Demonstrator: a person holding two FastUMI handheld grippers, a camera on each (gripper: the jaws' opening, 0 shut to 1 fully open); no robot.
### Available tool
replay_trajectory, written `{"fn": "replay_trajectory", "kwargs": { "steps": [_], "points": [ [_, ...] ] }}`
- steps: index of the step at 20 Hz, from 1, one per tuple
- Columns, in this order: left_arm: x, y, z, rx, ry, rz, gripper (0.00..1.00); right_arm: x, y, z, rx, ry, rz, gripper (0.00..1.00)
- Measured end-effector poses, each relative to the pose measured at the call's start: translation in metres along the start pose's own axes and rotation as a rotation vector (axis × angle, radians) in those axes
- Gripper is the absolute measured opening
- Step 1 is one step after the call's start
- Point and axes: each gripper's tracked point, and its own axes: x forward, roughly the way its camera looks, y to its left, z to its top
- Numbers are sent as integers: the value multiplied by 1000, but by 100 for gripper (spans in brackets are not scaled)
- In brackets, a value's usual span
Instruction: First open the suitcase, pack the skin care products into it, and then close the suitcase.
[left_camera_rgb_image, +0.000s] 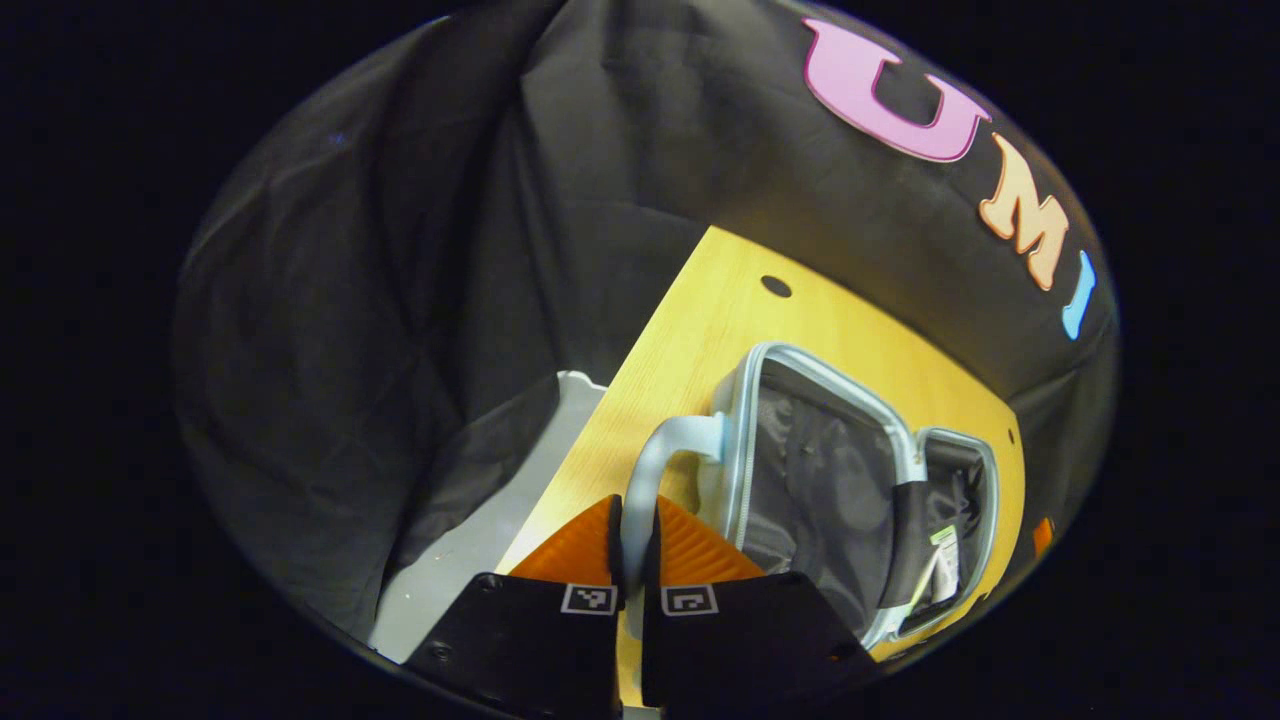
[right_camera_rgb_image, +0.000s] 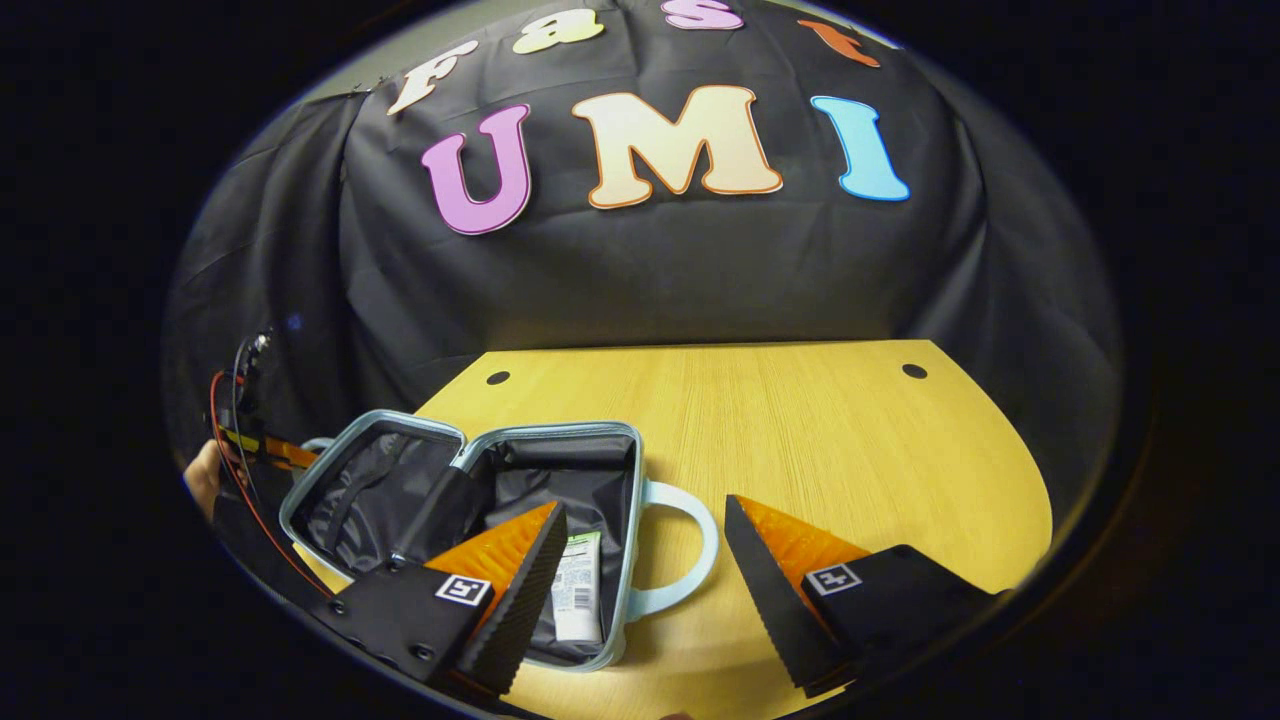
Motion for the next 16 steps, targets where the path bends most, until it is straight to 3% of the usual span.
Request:
{"fn": "replay_trajectory", "kwargs": {
  "steps": [10, 16],
  "points": [
    [-81, -93, 51, 97, -198, -149, 1, -19, -8, 2, -54, -32, 37, 98],
    [-113, -140, 55, 156, -257, -122, 1, -25, -20, 11, -88, -69, 113, 98]
  ]
}}
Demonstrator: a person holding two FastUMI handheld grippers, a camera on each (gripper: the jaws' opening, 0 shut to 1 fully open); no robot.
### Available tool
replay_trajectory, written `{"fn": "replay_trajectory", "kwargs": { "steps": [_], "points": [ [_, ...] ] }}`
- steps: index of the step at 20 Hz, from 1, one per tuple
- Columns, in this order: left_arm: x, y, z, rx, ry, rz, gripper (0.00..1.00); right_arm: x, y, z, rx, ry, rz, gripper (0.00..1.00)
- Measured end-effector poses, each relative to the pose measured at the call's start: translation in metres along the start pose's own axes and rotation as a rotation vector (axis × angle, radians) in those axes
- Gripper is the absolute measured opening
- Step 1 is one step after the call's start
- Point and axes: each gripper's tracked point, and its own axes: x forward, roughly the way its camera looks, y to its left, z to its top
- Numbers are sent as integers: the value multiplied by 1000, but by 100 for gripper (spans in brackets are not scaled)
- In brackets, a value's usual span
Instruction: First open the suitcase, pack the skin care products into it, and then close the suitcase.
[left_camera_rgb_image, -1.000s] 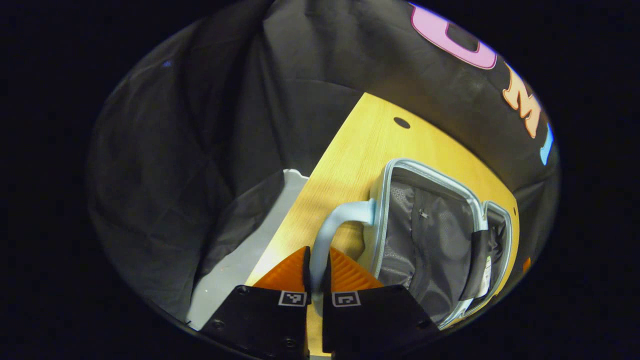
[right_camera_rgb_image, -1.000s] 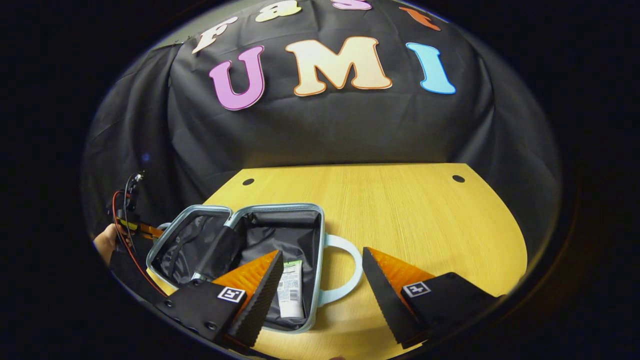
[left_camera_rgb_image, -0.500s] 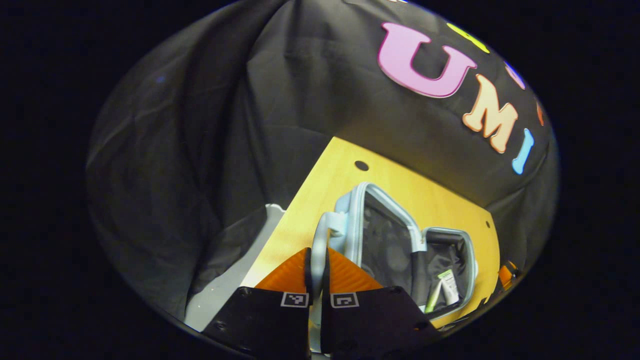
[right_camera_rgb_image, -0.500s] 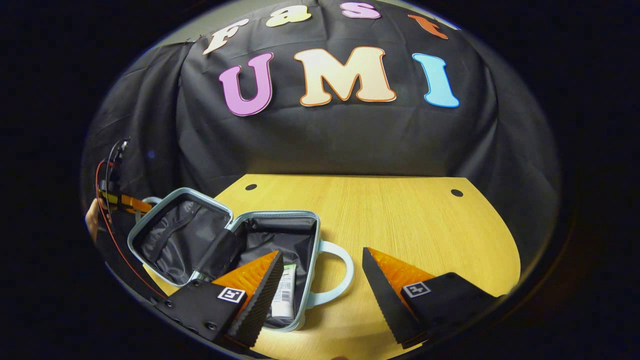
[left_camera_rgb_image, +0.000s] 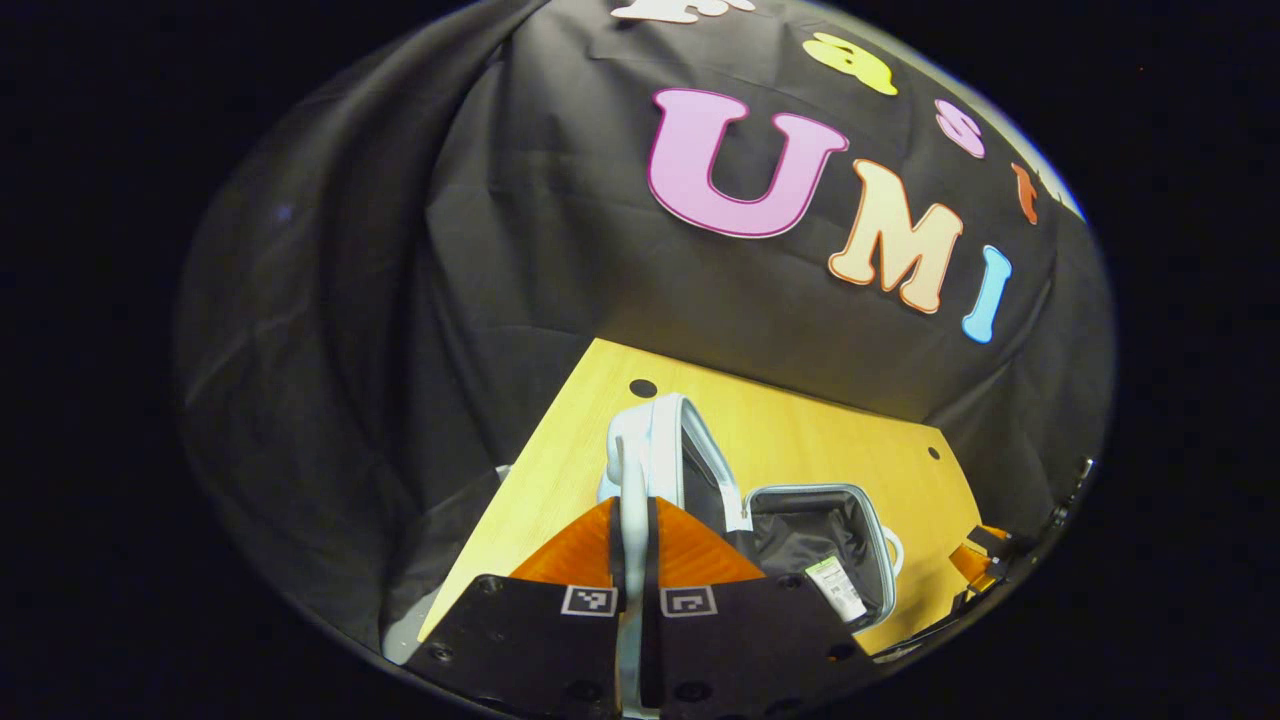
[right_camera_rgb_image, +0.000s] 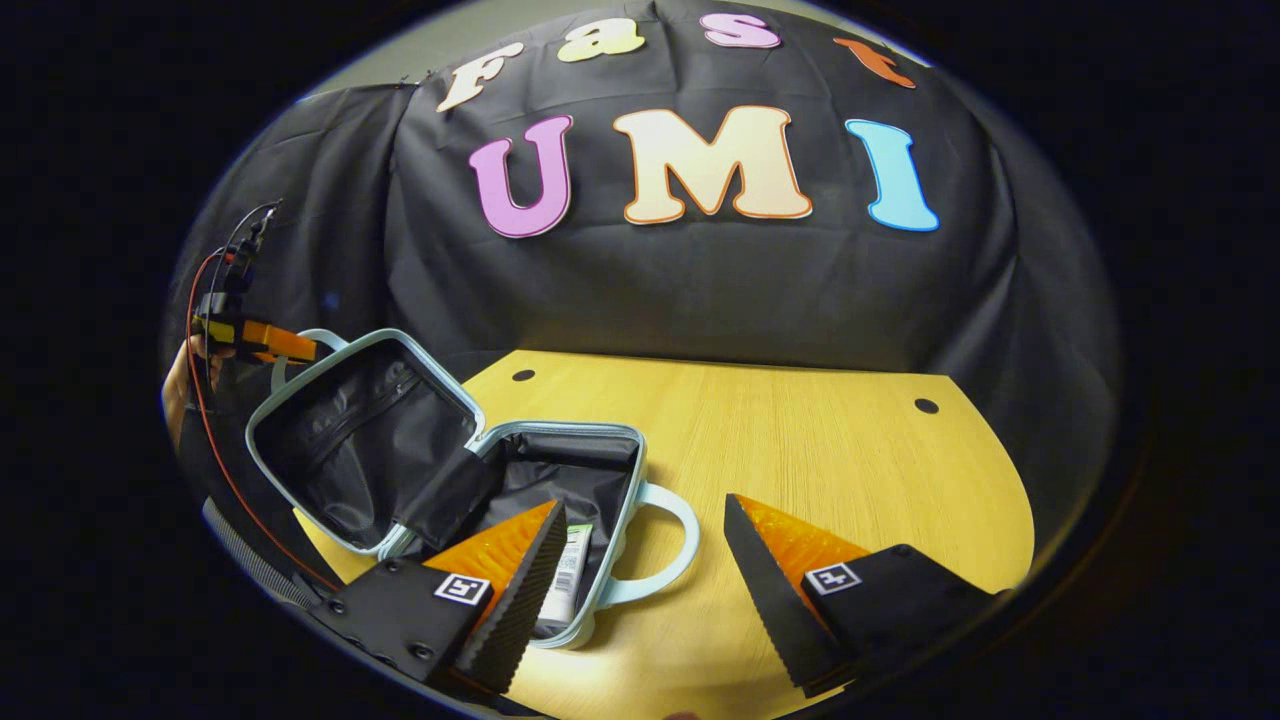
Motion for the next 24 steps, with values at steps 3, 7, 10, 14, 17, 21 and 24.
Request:
{"fn": "replay_trajectory", "kwargs": {
  "steps": [3, 7, 10, 14, 17, 21, 24],
  "points": [
    [-13, -35, 8, 16, -24, -25, 1, -8, -10, 6, -5, -23, 32, 98],
    [-30, -86, 13, 84, -53, -54, 1, -19, -30, 12, -38, -48, 50, 98],
    [-28, -130, 12, 113, -63, -96, 1, -24, -50, 16, -46, -59, 49, 98],
    [-23, -199, 3, 127, -61, -195, 1, -35, -76, 18, -39, -70, 35, 98],
    [-13, -238, -5, 126, -53, -245, 1, -45, -95, 21, -33, -86, 18, 98],
    [-3, -283, -25, 103, -27, -324, 1, -59, -124, 25, -20, -104, -23, 98],
    [7, -313, -48, 114, 11, -374, 2, -69, -141, 23, -7, -107, -49, 98]
  ]
}}
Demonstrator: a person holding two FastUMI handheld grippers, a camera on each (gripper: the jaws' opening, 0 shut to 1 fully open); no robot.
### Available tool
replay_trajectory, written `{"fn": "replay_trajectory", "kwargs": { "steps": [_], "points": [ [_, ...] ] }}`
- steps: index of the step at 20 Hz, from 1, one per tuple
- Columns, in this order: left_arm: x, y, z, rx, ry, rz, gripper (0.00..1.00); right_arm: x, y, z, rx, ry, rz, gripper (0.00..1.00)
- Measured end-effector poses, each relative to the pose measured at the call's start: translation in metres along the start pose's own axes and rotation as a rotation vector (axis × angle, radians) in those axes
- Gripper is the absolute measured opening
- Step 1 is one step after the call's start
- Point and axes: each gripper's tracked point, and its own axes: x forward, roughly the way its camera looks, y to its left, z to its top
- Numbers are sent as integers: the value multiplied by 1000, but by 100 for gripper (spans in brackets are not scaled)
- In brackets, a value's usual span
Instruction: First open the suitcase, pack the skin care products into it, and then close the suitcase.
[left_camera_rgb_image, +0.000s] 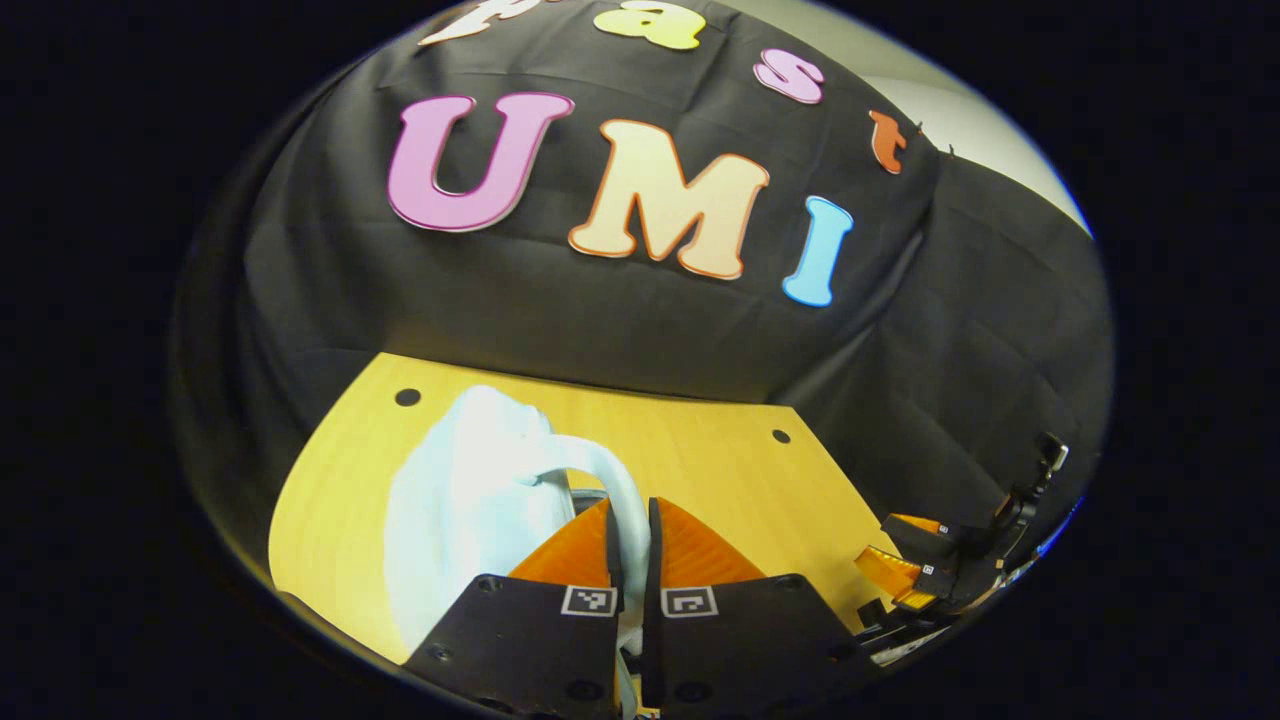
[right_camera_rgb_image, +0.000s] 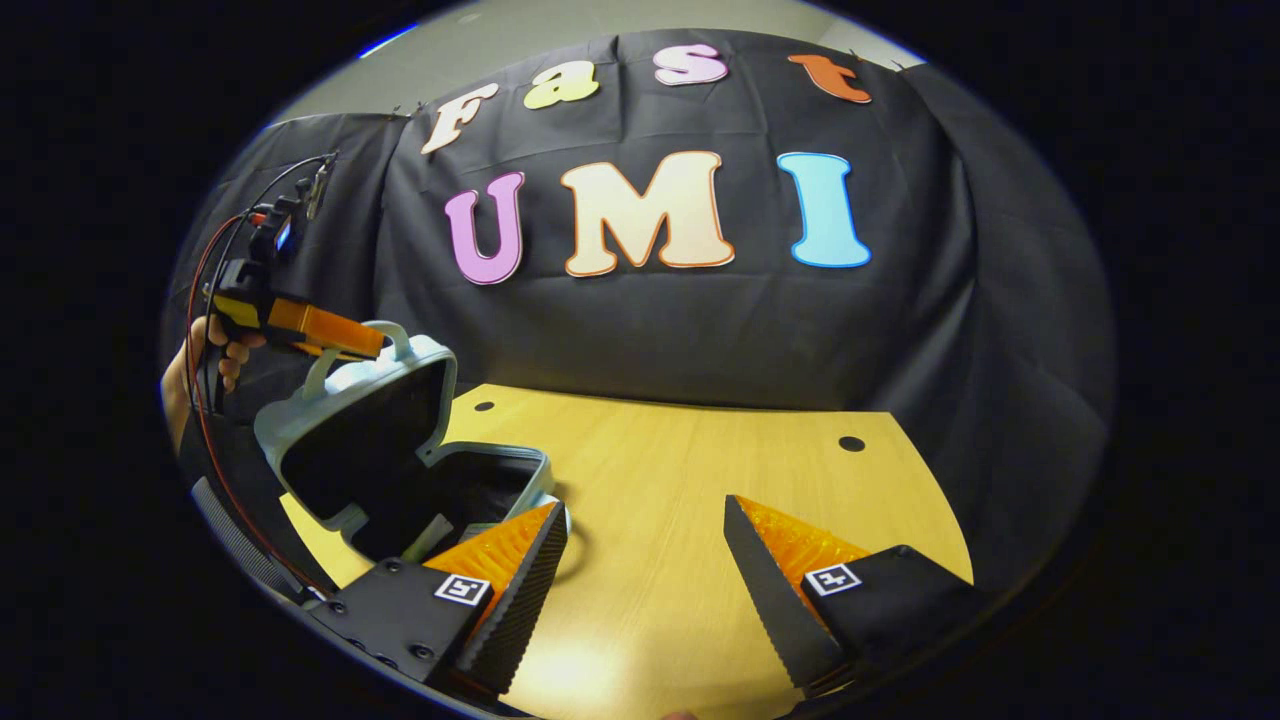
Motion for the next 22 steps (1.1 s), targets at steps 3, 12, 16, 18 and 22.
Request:
{"fn": "replay_trajectory", "kwargs": {
  "steps": [3, 12, 16, 18, 22],
  "points": [
    [20, -23, -21, 12, 41, -16, 2, -12, -14, 1, 11, -8, -14, 98],
    [81, -59, -102, 80, 139, 53, 2, -46, -74, 15, 51, -50, -86, 98],
    [98, -63, -120, 40, 142, 115, 11, -55, -95, 25, 49, -69, -93, 98],
    [101, -66, -112, 74, 103, 159, 16, -63, -111, 45, 54, -123, -117, 99],
    [85, -95, -64, 220, -88, 243, 52, -74, -126, 80, 69, -224, -111, 98]
  ]
}}
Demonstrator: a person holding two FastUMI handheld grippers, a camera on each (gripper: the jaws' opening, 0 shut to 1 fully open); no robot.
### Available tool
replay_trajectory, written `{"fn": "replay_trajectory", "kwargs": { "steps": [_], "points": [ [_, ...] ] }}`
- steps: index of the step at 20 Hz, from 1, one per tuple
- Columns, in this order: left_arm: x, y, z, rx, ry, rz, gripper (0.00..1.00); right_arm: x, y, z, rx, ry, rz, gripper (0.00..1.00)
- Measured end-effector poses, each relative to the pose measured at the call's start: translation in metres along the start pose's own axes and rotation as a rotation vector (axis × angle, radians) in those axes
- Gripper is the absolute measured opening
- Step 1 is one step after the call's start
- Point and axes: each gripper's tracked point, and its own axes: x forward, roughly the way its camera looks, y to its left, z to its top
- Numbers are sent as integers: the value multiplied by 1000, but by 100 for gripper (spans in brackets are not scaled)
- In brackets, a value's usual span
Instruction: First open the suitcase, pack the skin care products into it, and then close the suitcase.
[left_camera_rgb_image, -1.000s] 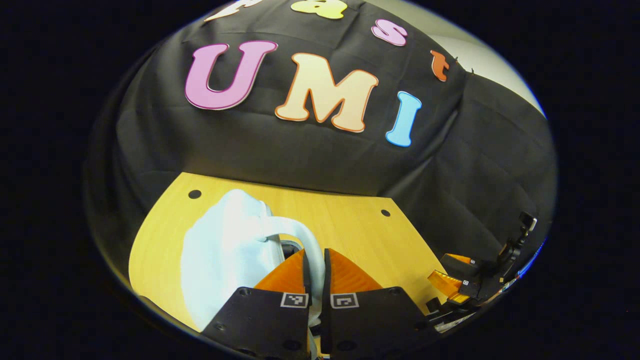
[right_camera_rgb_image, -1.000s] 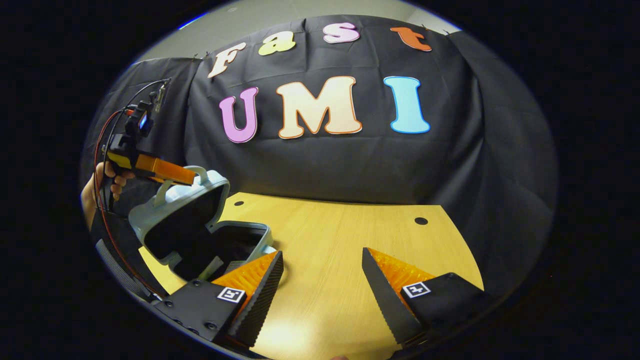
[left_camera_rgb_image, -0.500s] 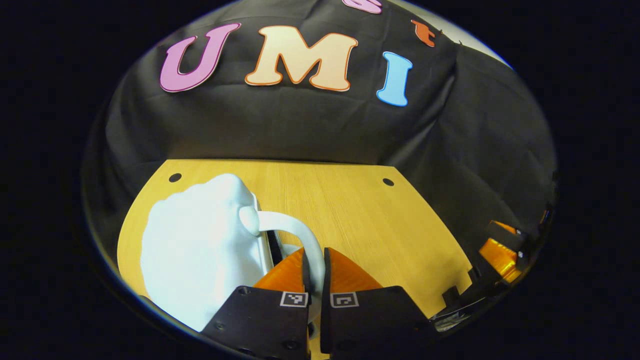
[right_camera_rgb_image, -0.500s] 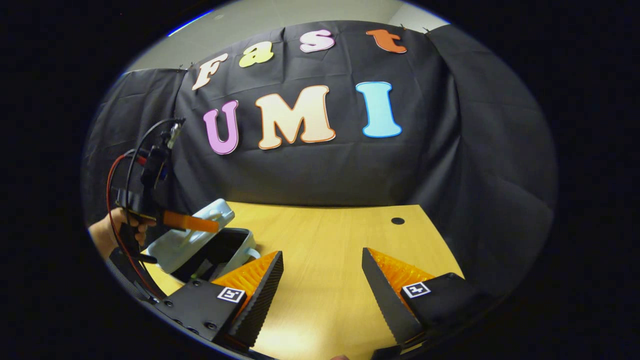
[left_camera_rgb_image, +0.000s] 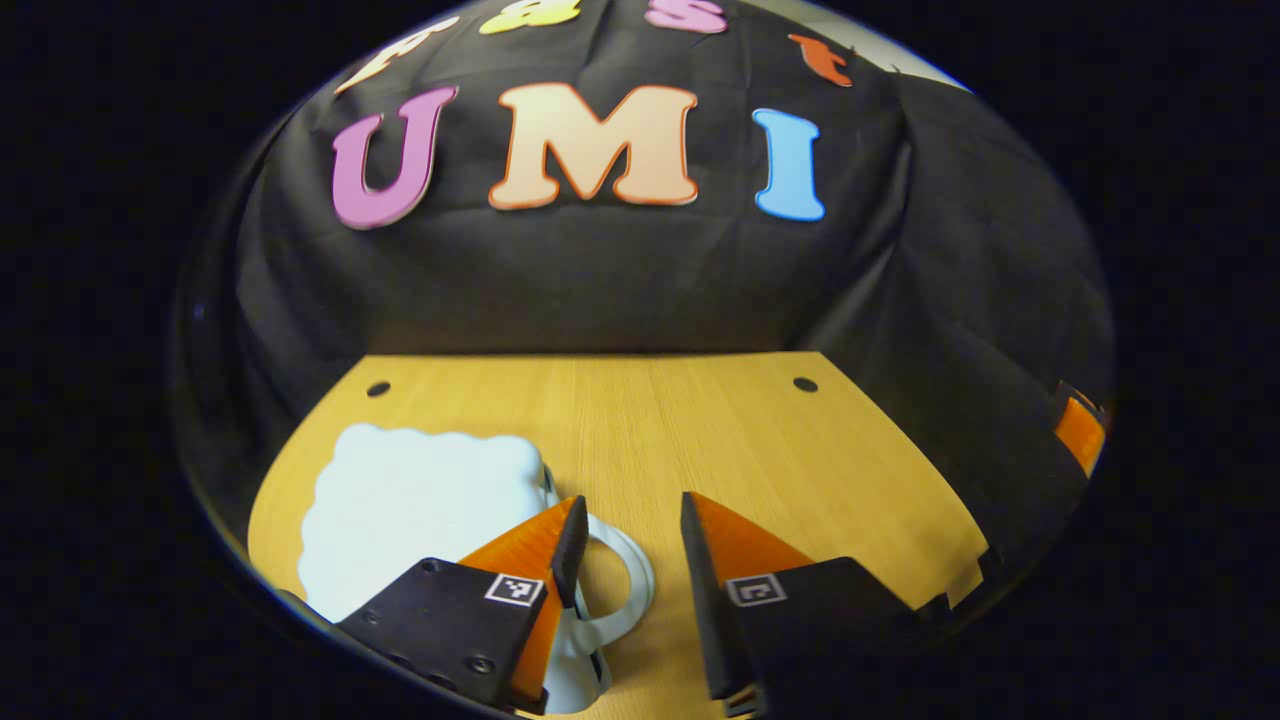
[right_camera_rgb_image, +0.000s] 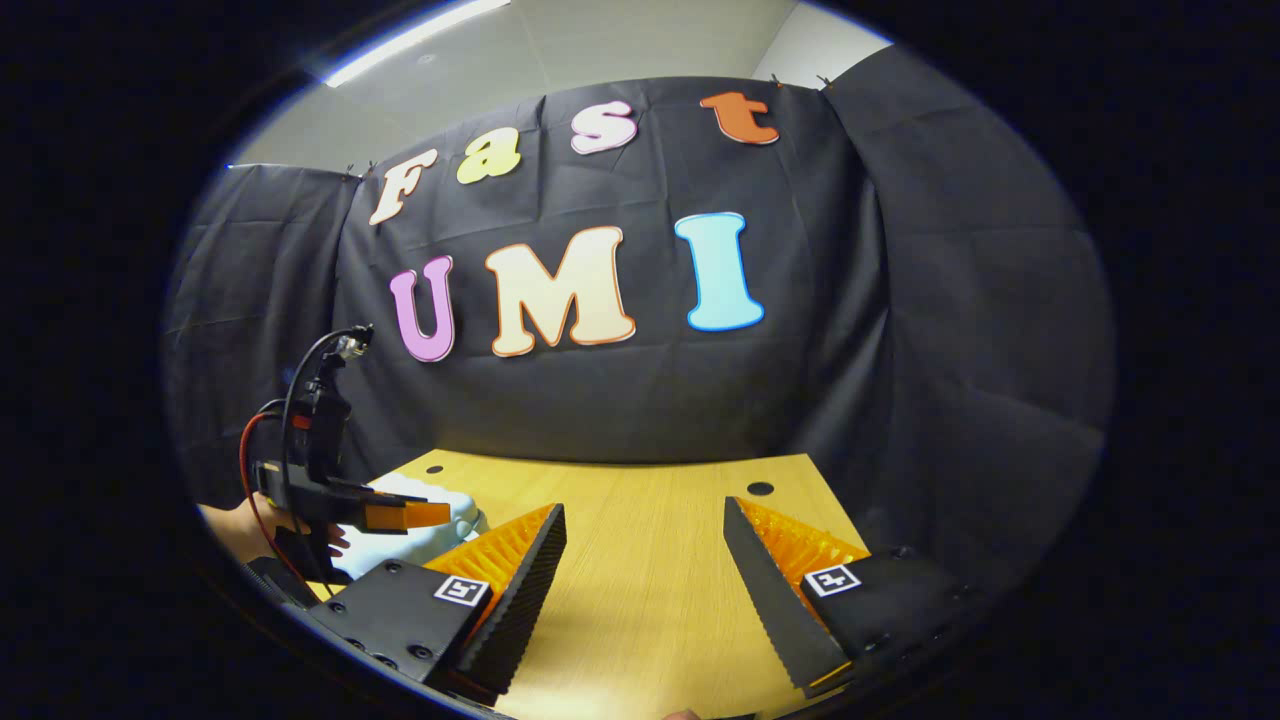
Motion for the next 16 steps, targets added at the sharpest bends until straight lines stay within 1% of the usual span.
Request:
{"fn": "replay_trajectory", "kwargs": {
  "steps": [1, 2, 3, 4, 5, 6, 7, 10, 12, 14, 16],
  "points": [
    [-12, 7, 26, 14, -100, 89, 59, 1, -4, 13, -5, -23, -12, 98],
    [-26, 8, 56, 15, -205, 138, 77, 0, -8, 22, -7, -36, -31, 98],
    [-39, 0, 84, 14, -285, 154, 84, -4, -8, 39, 0, -71, -40, 98],
    [-47, -17, 97, 20, -335, 140, 89, -8, -5, 63, 10, -129, -50, 98],
    [-54, -30, 110, 32, -363, 117, 90, -11, -4, 87, 13, -197, -63, 98],
    [-64, -39, 121, 36, -396, 89, 93, -15, -2, 105, 13, -247, -75, 93],
    [-76, -48, 135, 35, -413, 63, 95, -19, 2, 117, 9, -278, -80, 98],
    [-104, -63, 181, 7, -496, -22, 95, -23, 26, 130, -3, -274, -63, 98],
    [-122, -63, 201, 5, -543, -49, 94, -28, 42, 141, 6, -285, -51, 98],
    [-138, -60, 207, 26, -578, -58, 95, -38, 57, 147, 13, -301, -40, 97],
    [-148, -57, 213, 42, -633, -52, 95, -51, 73, 151, -9, -330, -27, 97]
  ]
}}
